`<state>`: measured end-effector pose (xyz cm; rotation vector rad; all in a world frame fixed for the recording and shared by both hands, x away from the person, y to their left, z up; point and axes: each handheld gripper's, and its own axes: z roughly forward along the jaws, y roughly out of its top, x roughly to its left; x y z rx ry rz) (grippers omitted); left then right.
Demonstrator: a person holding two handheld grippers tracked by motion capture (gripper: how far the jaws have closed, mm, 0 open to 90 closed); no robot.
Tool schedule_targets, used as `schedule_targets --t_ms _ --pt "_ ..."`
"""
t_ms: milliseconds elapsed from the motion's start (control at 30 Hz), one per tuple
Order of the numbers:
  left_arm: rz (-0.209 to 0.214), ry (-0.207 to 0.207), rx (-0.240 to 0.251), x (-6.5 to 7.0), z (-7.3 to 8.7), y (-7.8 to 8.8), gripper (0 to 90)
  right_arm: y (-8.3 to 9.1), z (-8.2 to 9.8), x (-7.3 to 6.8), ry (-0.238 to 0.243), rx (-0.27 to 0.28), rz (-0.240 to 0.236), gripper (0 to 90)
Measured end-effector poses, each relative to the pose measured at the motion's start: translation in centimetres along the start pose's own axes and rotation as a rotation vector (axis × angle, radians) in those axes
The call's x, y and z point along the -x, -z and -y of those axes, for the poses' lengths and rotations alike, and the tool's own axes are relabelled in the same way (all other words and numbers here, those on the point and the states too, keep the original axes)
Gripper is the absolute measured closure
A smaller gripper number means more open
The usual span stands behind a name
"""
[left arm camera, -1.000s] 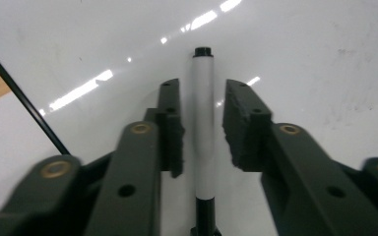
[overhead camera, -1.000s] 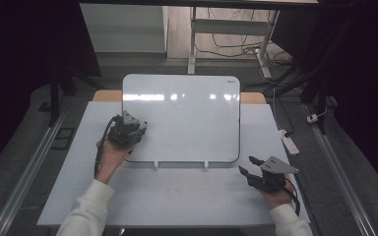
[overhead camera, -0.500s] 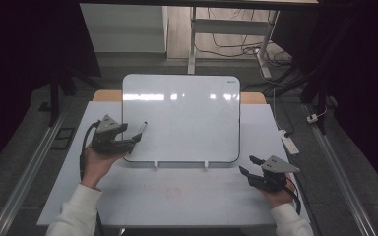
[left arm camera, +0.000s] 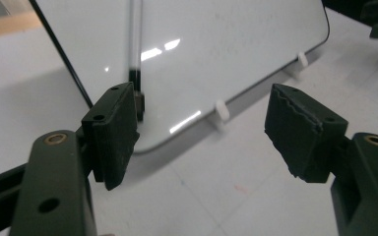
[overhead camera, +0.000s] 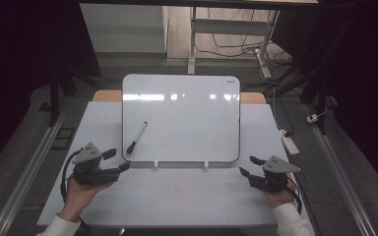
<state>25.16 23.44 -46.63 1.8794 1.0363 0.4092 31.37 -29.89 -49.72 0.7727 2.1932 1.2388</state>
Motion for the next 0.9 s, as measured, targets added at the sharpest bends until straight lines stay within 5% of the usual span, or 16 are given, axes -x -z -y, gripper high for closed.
schedule_targets --t_ms 367,900 --pt "0.026 0.012 -0.085 -0.5 4.4 -0.8 27.4 0.4 1.0 0.6 -0.017 -0.024 -0.011 41.1" --pt "0.006 -0.009 -0.114 -0.6 4.2 -1.6 26.3 0.3 1.2 0.7 -0.012 -0.024 -0.015 41.1"
